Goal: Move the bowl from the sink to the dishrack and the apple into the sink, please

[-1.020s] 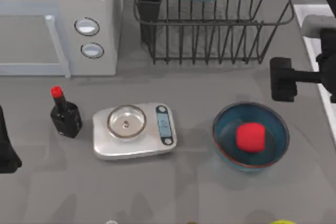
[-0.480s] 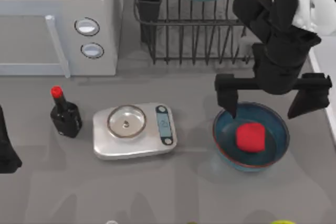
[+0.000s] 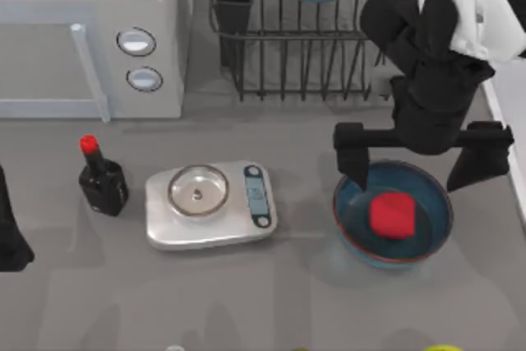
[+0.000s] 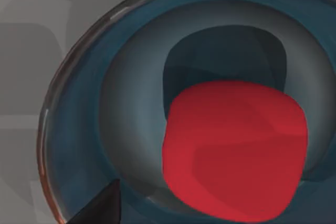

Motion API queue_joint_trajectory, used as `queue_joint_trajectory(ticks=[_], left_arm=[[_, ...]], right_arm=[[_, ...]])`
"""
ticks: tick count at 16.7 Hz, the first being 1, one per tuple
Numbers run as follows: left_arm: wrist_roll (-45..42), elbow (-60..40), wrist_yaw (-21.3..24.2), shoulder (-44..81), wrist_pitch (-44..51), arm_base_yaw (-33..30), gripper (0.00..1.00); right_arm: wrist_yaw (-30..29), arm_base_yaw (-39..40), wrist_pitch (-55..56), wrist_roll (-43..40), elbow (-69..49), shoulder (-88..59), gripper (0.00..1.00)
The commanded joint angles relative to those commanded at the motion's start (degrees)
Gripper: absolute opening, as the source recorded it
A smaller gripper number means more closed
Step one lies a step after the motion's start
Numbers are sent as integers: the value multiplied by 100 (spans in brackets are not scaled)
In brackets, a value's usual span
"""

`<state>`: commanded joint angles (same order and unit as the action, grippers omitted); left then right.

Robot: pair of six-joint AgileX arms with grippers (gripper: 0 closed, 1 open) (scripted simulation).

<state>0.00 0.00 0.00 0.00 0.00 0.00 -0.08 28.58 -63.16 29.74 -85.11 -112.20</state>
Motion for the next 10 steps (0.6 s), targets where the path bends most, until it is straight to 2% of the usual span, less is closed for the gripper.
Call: queue_joint_trajectory(ticks=[6, 10], left_arm=[[0, 0, 0, 0, 0, 0, 100], [0, 0, 0, 0, 0, 0, 100]], right_arm=[[-2, 33, 1614, 16, 901, -592, 100], [-4, 42, 1944, 30, 1142, -776, 100]])
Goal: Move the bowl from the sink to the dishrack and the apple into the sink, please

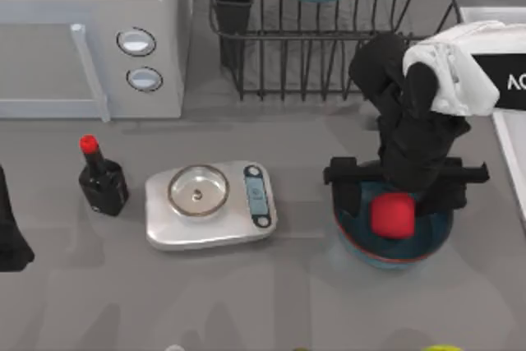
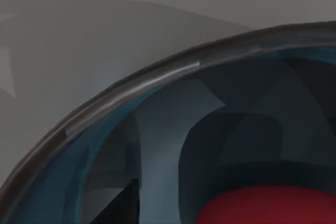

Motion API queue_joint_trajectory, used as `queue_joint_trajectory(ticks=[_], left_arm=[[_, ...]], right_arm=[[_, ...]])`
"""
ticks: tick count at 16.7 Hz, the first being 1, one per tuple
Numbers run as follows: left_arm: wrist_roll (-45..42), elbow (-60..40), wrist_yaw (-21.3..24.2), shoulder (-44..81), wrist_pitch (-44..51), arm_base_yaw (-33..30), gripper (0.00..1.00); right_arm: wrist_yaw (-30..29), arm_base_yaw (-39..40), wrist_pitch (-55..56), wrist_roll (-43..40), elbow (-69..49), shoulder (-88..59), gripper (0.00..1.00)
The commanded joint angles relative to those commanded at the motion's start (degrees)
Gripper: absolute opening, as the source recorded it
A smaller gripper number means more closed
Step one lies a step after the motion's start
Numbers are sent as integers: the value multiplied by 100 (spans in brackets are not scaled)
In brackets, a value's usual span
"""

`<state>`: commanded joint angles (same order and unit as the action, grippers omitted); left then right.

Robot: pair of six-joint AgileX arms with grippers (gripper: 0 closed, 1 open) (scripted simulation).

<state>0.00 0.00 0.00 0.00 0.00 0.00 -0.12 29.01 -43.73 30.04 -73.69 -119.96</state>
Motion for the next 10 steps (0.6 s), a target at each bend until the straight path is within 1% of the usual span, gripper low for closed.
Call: queue_joint_trajectory(ticks=[2, 10], left_arm=[[0, 0, 0, 0, 0, 0, 100], [0, 0, 0, 0, 0, 0, 100]], right_arm=[[0, 0, 0, 0, 0, 0, 100], [0, 0, 0, 0, 0, 0, 40]])
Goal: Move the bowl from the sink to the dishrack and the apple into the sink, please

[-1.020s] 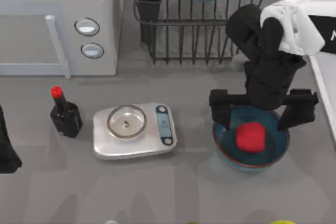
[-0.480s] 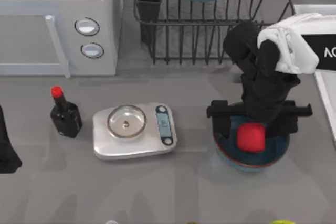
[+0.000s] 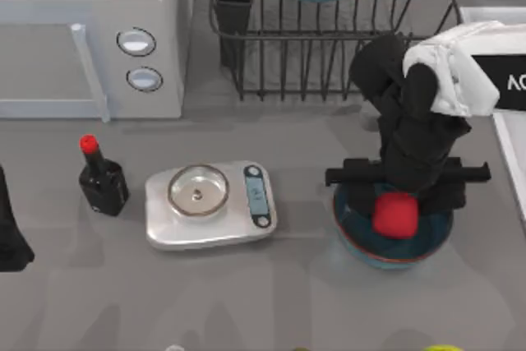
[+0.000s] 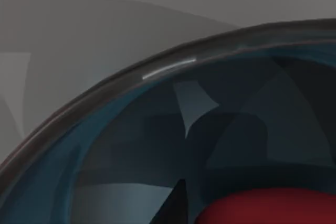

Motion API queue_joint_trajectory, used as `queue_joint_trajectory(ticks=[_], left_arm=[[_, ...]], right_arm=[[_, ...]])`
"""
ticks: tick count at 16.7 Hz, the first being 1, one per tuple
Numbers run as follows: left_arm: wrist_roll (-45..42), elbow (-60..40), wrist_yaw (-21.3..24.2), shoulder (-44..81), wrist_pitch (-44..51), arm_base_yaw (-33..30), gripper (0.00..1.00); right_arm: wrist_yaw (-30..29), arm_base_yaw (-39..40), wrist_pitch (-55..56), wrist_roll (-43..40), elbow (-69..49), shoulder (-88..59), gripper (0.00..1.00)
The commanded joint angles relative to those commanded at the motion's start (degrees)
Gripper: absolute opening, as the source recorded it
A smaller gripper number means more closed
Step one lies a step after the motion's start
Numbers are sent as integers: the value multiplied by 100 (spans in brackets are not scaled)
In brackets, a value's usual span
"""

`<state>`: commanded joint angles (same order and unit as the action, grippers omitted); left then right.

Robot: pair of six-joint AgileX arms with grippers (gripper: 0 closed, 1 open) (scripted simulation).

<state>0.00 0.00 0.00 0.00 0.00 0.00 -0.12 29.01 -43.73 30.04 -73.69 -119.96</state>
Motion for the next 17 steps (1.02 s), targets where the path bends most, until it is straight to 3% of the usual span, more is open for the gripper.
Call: queue_joint_trajectory(ticks=[5, 13, 17], left_arm=[[0, 0, 0, 0, 0, 0, 100], [0, 0, 0, 0, 0, 0, 100], [0, 0, 0, 0, 0, 0, 100]], right_arm=[[0, 0, 0, 0, 0, 0, 2], [0, 0, 0, 0, 0, 0, 0], [-153, 33, -560, -12, -332, 505, 0]])
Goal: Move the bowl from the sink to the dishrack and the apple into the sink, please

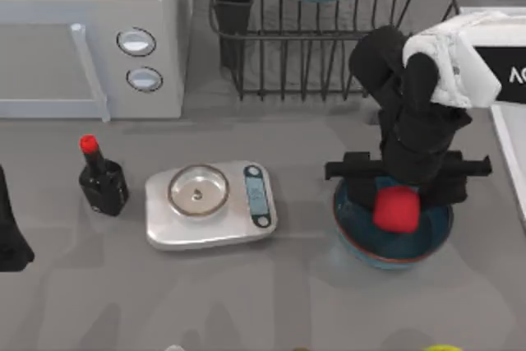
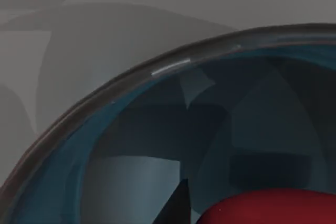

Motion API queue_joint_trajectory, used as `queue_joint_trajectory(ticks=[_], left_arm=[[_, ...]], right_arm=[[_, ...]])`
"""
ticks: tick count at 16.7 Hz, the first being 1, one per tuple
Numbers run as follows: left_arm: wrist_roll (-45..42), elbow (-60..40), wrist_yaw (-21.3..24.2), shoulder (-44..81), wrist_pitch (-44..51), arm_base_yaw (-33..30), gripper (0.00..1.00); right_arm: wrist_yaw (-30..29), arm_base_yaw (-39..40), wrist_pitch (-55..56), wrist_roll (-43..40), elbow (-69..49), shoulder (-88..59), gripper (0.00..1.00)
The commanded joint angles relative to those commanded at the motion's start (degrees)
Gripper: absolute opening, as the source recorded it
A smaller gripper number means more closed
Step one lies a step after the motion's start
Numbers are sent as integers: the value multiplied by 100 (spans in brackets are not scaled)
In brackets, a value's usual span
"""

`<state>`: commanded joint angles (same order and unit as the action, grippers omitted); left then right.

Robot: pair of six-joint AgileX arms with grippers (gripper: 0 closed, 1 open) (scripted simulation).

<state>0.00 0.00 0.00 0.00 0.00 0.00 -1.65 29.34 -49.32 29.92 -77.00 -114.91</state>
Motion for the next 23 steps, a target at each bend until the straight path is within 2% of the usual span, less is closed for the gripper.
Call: queue_joint_trajectory(ticks=[7, 14, 18, 23], left_arm=[[0, 0, 0, 0, 0, 0, 100], [0, 0, 0, 0, 0, 0, 100], [0, 0, 0, 0, 0, 0, 100], [0, 0, 0, 0, 0, 0, 100]], right_arm=[[7, -8, -1698, -24, -1156, 465, 0], [11, -6, -1869, -20, -1298, 538, 0], [167, -324, -1292, -147, -1076, 588, 0], [687, -1282, 650, -594, -301, 788, 0]])
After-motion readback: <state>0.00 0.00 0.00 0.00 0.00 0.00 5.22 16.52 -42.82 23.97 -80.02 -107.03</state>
